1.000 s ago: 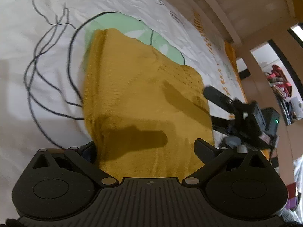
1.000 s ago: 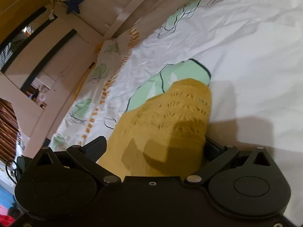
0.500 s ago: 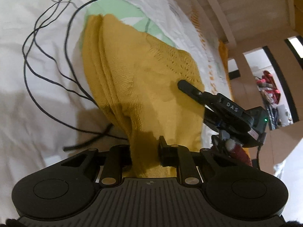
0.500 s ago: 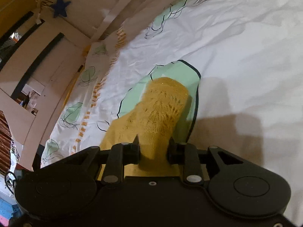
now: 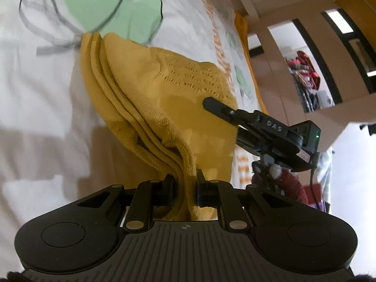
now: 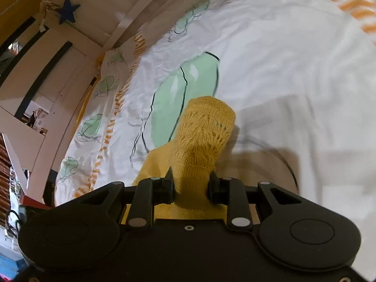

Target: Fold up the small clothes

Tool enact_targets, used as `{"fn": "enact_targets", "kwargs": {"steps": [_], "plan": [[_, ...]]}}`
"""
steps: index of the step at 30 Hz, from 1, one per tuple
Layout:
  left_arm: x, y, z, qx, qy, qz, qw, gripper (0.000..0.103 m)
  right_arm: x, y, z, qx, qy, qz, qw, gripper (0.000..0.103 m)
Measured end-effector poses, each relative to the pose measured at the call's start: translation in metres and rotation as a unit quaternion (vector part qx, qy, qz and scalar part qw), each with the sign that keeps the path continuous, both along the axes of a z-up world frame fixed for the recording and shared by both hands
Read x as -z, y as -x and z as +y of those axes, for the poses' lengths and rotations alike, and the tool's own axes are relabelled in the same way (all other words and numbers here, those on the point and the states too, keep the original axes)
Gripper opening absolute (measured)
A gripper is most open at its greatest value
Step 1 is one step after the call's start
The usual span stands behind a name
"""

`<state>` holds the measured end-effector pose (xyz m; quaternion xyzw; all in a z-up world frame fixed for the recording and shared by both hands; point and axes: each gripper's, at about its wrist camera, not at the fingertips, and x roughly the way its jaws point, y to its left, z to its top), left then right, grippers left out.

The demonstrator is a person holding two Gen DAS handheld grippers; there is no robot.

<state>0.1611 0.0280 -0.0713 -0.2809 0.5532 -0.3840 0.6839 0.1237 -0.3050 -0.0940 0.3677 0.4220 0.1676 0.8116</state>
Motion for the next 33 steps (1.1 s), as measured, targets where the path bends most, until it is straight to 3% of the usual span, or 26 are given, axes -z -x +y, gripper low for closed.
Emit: {"fn": "enact_targets", "kwargs": {"steps": [9, 11, 15, 17, 20, 22, 23, 27, 33], "plan": [[0.000, 0.061, 0.000, -0.005, -0.003, 0.002, 1.0000, 0.016, -0.007, 0.074, -0.011, 0.032, -0.026, -0.001, 0.999, 0.038], [0.003, 0.067, 0.005, -0.021, -0.019, -0.006, 0.9996, 0.016, -0.007, 0.079, -0.012, 0.041, -0.007, -0.009, 0.999, 0.039], [0.009, 0.068, 0.005, -0.051, -0.098, -0.046, 0.9929, 0.017, -0.002, 0.077, -0.018, 0.078, 0.082, -0.025, 0.993, 0.042], [0.013, 0.067, 0.004, -0.056, -0.113, -0.052, 0.9906, 0.020, 0.000, 0.074, -0.021, 0.087, 0.116, -0.031, 0.989, 0.042], [0.020, 0.069, 0.011, -0.068, -0.099, -0.045, 0.9918, 0.019, 0.000, 0.079, -0.027, 0.080, 0.088, -0.041, 0.992, 0.047], [0.022, 0.069, 0.011, -0.072, -0.088, -0.050, 0.9922, 0.025, -0.001, 0.087, -0.029, 0.072, 0.068, -0.051, 0.994, 0.072], [0.021, 0.072, 0.009, -0.070, -0.081, -0.055, 0.9927, 0.028, 0.000, 0.093, -0.030, 0.063, 0.064, -0.055, 0.994, 0.075], [0.024, 0.077, 0.001, -0.053, -0.057, -0.056, 0.9954, 0.047, 0.011, 0.120, -0.040, 0.028, 0.029, -0.043, 0.998, 0.078], [0.033, 0.063, -0.012, -0.037, -0.014, -0.020, 0.9990, 0.055, 0.030, 0.144, -0.035, -0.009, -0.023, -0.009, 1.000, 0.080]]}}
